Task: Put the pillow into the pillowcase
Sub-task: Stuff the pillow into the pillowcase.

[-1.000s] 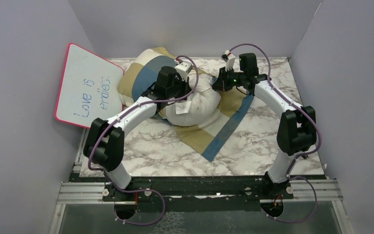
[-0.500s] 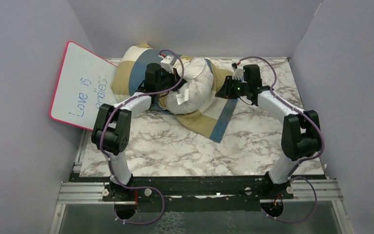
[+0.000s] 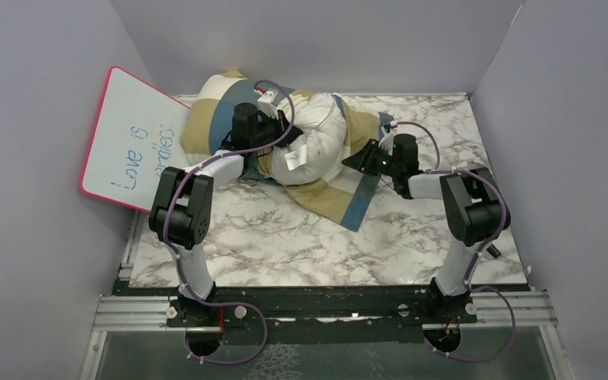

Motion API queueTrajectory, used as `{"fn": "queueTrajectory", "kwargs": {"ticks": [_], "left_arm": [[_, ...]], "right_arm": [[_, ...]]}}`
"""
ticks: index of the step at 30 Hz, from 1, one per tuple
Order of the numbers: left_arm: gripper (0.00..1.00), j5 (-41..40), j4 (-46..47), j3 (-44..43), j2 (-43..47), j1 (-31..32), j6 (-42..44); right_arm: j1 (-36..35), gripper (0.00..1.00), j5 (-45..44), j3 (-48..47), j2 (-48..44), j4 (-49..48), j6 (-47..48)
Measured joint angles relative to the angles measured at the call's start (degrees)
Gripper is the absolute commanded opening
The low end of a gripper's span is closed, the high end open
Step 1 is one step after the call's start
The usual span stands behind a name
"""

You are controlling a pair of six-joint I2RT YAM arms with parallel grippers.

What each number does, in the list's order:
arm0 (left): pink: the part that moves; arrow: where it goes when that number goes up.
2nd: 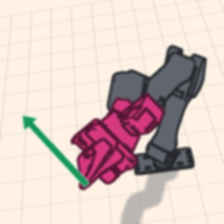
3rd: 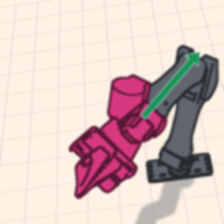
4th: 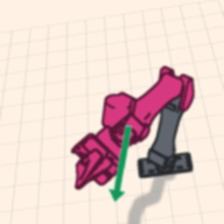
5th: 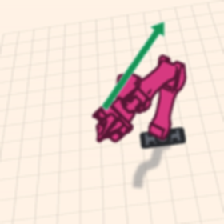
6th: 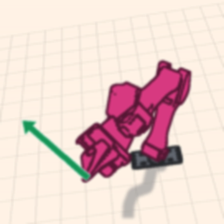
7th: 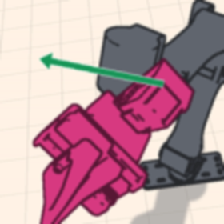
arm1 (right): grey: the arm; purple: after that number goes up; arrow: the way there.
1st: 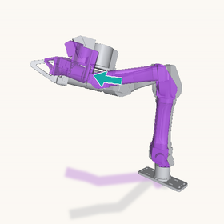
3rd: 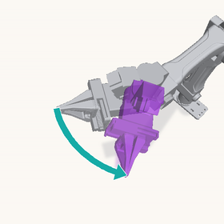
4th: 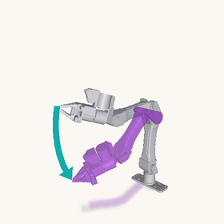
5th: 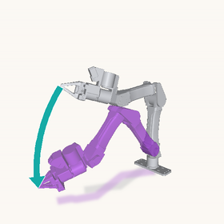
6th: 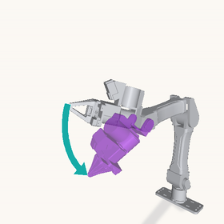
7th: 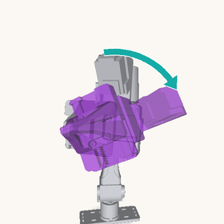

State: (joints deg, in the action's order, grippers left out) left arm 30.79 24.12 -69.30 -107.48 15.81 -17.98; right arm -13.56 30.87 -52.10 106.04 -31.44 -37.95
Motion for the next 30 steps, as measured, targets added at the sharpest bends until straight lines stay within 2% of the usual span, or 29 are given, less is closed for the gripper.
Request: {"fn": "queueTrajectory", "kwargs": {"ticks": [6, 14, 16, 20, 23, 25, 27, 30], "left_arm": [[0.00, 0.13, 0.00, 0.00, 0.00, 0.00, -0.04], [0.00, 0.11, 0.00, 0.00, 0.00, 0.00, -0.04], [0.00, 0.11, 0.00, 0.00, 0.00, -0.02, -0.02], [0.00, 0.09, 0.02, 0.00, -0.07, -0.02, -0.04], [0.00, 0.09, 0.02, 0.00, -0.11, -0.02, -0.07], [0.00, 0.11, 0.02, 0.00, -0.11, -0.02, -0.07], [0.00, 0.09, 0.02, 0.00, -0.11, -0.02, -0.07], [0.00, 0.09, 0.28, 0.13, -0.11, -0.02, -0.26]], "right_arm": [[-1.33, 0.46, -0.02, 0.72, 4.85, -7.67, -6.40], [-5.70, 0.48, -4.28, -2.49, 8.72, -8.28, -8.15], [-6.38, 0.44, -5.95, -3.02, 9.40, -7.82, -8.50], [-7.48, 0.28, -10.47, -3.82, 9.81, -5.27, -9.16], [-8.52, 0.27, -14.82, -3.89, 9.81, -3.28, -9.57], [-9.09, 0.30, -16.87, -3.89, 9.81, -2.19, -9.66], [-9.40, 0.38, -17.79, -3.89, 9.81, -2.14, -10.05], [-9.64, 0.41, -17.55, -3.89, 10.54, -5.44, -11.28]]}}
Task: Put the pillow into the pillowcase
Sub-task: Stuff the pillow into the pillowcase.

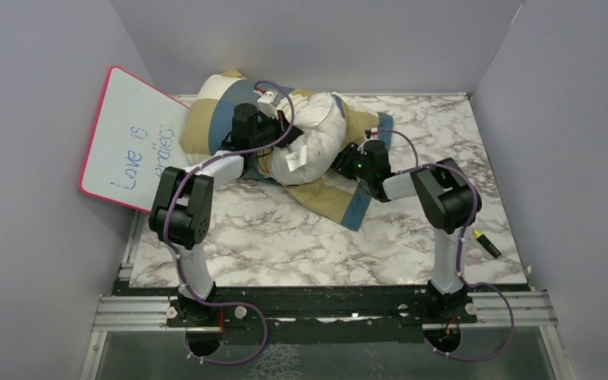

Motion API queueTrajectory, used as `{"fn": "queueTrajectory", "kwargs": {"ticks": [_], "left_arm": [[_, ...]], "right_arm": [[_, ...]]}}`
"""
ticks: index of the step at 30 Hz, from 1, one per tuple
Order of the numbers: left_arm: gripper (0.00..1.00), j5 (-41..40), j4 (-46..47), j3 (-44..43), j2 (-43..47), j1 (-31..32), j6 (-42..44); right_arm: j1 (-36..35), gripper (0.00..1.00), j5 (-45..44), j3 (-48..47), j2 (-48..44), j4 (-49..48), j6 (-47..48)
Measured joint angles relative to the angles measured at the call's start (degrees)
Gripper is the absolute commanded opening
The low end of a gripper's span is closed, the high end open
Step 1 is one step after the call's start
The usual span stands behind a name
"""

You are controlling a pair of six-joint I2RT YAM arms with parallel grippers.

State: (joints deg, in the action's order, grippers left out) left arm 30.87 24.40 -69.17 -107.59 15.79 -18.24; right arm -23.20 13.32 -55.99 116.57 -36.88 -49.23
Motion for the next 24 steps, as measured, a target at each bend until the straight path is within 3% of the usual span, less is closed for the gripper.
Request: {"fn": "queueTrajectory", "kwargs": {"ticks": [4, 5, 6, 7, 13, 20, 24], "left_arm": [[0.00, 0.00, 0.57, 0.26, 0.00, 0.00, -0.37], [0.00, 0.00, 0.59, 0.26, 0.00, 0.00, -0.46], [0.00, 0.00, 0.59, 0.26, 0.00, 0.00, -0.59], [0.00, -0.02, 0.59, 0.26, 0.00, 0.00, -0.72], [0.00, -1.46, 0.20, 0.02, 0.02, 0.09, -1.14], [0.00, -17.44, -6.29, -5.88, -1.05, 5.73, 3.28], [0.00, -26.03, -8.17, -7.96, -3.93, 10.16, 4.66]], "right_arm": [[0.07, 0.44, 2.71, 0.00, 3.74, -7.32, -1.81], [0.09, 0.32, 3.37, -0.07, 4.72, -8.87, -2.29], [0.09, 0.09, 4.15, -0.35, 5.53, -10.19, -2.45], [0.07, 0.01, 5.29, -1.20, 6.62, -11.61, -2.71], [0.57, 0.00, 8.46, 3.17, 4.66, -18.34, -0.76], [2.97, 0.00, 14.40, 19.23, -23.04, -17.49, 7.45], [3.58, 0.00, 16.37, 25.31, -32.63, -16.85, 9.62]]}}
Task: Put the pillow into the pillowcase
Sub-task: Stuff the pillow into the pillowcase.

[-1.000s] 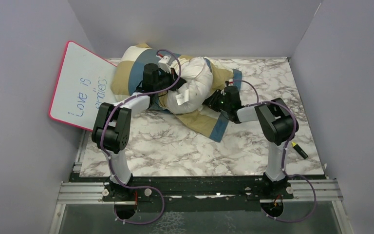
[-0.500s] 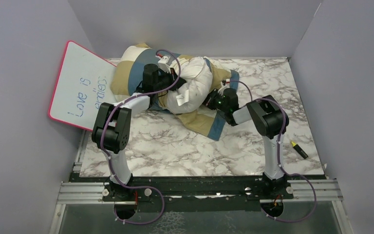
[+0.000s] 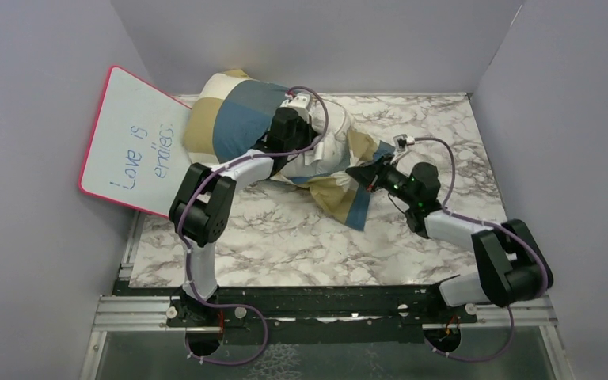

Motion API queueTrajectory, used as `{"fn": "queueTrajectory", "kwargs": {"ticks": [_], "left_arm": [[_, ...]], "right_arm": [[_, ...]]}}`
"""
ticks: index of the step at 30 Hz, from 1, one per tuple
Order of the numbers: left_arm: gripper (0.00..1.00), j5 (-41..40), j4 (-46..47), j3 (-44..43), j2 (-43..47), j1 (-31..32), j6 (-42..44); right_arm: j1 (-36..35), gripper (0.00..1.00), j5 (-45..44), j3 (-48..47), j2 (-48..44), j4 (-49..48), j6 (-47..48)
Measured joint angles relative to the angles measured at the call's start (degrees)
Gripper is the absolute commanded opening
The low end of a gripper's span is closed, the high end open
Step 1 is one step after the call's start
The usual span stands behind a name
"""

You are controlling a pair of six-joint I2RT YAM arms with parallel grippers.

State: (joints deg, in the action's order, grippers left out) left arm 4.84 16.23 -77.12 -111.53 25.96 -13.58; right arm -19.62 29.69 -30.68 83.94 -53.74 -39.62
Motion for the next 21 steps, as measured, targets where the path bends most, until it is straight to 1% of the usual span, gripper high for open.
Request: {"fn": "queueTrajectory", "kwargs": {"ticks": [3, 6, 9, 11, 15, 17, 19, 21], "left_arm": [[0.00, -3.45, -1.07, 0.57, -2.08, 2.82, 0.15], [0.00, -4.96, -0.98, 1.64, -2.34, 4.52, 0.00], [0.00, -7.61, 1.33, 3.58, -1.86, 6.25, -0.09], [0.00, -8.46, 3.06, 4.35, -2.08, 6.47, -0.22], [0.00, -8.41, 7.17, 6.23, -2.16, 6.82, -0.33], [0.00, -8.28, 9.20, 7.30, -2.14, 7.23, -0.55], [0.00, -8.02, 10.10, 7.76, -2.14, 7.56, -0.92], [0.00, -7.56, 10.49, 7.89, -2.14, 7.67, -1.42]], "right_arm": [[0.52, 0.00, -0.20, 3.80, -8.55, 4.81, 2.03], [0.17, 0.00, -2.64, 7.06, -19.43, 12.46, 5.44], [0.07, 0.00, -5.03, 13.55, -28.72, 16.52, 6.97], [-0.20, 0.00, -5.22, 17.11, -30.95, 16.87, 7.32], [-0.37, 0.00, -5.27, 18.78, -27.23, 18.49, 7.87], [-0.37, 0.06, -5.81, 17.84, -26.73, 21.22, 8.17], [-0.37, 0.17, -7.48, 14.62, -26.58, 25.22, 8.17], [-0.42, 0.28, -9.99, 8.79, -25.49, 29.75, 7.89]]}}
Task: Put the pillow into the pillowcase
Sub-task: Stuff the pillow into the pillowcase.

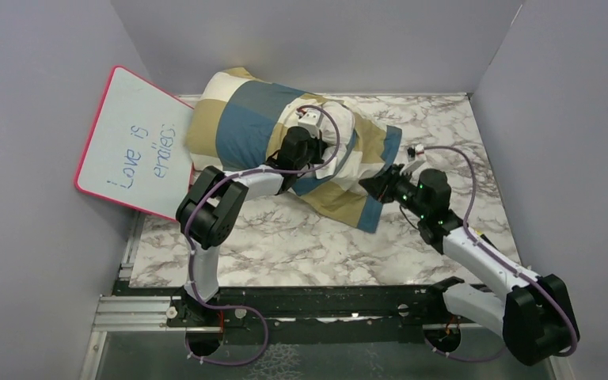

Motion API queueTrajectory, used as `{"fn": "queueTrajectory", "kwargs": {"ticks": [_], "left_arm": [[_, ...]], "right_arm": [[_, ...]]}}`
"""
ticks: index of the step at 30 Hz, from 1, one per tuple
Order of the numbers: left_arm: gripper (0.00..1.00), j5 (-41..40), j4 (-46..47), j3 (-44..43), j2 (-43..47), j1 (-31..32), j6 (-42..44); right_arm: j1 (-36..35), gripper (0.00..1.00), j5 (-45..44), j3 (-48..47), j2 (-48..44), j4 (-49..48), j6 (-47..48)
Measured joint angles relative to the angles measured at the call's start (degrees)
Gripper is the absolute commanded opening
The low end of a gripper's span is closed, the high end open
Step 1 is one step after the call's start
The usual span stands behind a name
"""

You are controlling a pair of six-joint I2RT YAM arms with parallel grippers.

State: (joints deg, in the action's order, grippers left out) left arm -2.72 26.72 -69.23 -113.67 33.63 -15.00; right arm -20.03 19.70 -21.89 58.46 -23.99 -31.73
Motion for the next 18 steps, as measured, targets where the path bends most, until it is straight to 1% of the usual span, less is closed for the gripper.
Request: {"fn": "queueTrajectory", "kwargs": {"ticks": [3, 7, 13, 17, 18], "left_arm": [[0.00, 1.11, 1.22, 1.07, 0.37, 0.00, -1.16], [0.00, 1.81, 1.79, 2.14, 1.09, 0.26, -2.12], [0.00, 2.93, 2.51, 3.56, 1.92, 0.37, -3.13], [0.00, 3.39, 2.86, 3.89, 2.01, 0.52, -3.43], [0.00, 3.41, 2.89, 3.89, 2.03, 0.59, -3.45]], "right_arm": [[0.00, 0.39, -3.89, -9.81, 3.06, 4.59, -1.42], [0.00, 0.47, -6.08, -16.41, 8.24, 5.92, -4.22], [0.00, 0.48, -8.02, -22.32, 20.85, 9.25, -7.85], [0.00, 0.47, -7.32, -25.31, 27.50, 8.52, -9.88], [0.00, 0.45, -6.78, -26.14, 29.18, 8.11, -10.27]]}}
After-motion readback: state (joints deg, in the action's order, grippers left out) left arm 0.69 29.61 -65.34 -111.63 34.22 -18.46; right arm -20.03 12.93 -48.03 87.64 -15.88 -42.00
